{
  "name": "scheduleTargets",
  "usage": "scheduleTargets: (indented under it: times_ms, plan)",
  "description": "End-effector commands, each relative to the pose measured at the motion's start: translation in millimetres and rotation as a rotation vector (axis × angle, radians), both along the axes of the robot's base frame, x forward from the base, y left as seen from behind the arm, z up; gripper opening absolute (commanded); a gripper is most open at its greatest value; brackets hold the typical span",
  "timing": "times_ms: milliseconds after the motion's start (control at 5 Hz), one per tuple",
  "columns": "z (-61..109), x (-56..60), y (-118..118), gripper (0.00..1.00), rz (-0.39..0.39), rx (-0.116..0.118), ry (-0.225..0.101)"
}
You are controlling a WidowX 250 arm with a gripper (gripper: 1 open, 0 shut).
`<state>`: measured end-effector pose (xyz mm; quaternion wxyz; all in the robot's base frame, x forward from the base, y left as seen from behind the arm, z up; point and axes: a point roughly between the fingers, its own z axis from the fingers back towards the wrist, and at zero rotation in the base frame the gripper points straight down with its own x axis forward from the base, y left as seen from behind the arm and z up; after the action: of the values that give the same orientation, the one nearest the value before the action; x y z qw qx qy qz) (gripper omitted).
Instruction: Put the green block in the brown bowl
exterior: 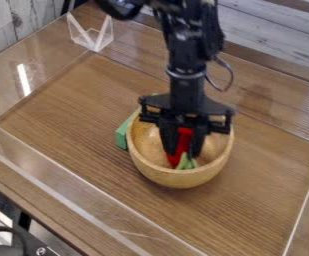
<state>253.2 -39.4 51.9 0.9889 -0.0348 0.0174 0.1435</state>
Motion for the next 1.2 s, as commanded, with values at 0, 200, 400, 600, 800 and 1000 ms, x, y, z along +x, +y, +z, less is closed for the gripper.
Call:
scheduleTargets:
  times_ms: [0, 200, 400, 600, 800, 1000]
  plan:
    - [-4.3, 6.9, -5.4, 1.0, -0.014, 0.011, -0.032]
    - [4.1, 13.8, -3.1, 1.0, -0.002, 0.012, -0.038]
    - [11.5, 19.9, -1.1, 0.0, 0.011, 0.013, -0.041]
    - [9.3, 12.0, -5.2, 0.0, -0.077, 0.014, -0.04]
    - [6.8, 3.2, -10.3, 1.0, -0.172, 0.011, -0.037]
    - [7.9, 3.5, -2.5, 1.0, -0.181, 0.008, -0.04]
